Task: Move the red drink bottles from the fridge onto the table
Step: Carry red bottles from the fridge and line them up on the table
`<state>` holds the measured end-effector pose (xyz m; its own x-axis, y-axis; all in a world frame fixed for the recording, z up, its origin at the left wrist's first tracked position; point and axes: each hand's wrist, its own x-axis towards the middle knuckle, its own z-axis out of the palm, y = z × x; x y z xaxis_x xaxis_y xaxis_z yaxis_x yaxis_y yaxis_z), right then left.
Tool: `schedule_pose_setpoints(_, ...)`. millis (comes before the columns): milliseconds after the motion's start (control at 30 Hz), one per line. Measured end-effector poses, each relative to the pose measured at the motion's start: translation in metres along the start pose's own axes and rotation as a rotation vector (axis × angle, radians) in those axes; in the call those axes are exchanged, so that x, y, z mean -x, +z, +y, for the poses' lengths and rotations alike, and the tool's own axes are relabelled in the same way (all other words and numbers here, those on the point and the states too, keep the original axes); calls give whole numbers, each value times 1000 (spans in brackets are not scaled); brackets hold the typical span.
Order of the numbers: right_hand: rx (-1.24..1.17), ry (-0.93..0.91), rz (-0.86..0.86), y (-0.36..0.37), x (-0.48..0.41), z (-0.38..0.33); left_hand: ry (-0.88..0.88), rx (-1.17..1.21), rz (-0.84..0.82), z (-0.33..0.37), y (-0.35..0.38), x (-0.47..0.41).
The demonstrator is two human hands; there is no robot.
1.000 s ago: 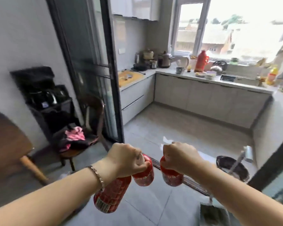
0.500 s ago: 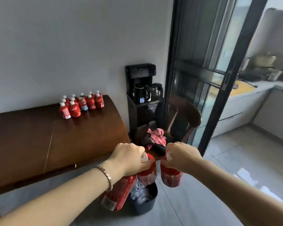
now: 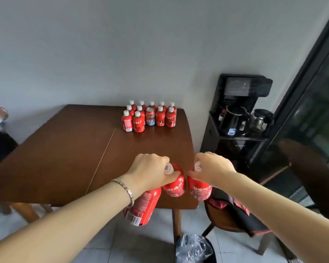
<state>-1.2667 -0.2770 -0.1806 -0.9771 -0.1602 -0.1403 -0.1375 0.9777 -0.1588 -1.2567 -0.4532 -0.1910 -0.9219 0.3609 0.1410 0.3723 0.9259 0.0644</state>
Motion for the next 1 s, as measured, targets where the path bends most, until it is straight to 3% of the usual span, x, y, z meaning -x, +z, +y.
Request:
schedule_pose_setpoints(167, -57, 21, -14, 21, -96, -21, -47, -24, -54, -70, 30, -56)
schedule_pose_setpoints(367, -129, 141, -70, 52, -216, -49, 42, -50, -176, -160, 63, -133)
schedule_pose_setpoints(600, -383, 336, -22, 85, -350, -80, 92, -30, -214, -268, 97, -223)
schedule_pose_setpoints(733, -507, 356, -3, 92, -386, -90, 136, -50, -193, -285, 111, -225)
schedule_pose_setpoints(800, -558, 363, -34, 111, -467, -91, 74, 13, -238, -321, 150, -269)
schedule_pose_setpoints(1000, -615, 334, -30, 122, -540, -98, 60, 80, -245, -335, 172, -298)
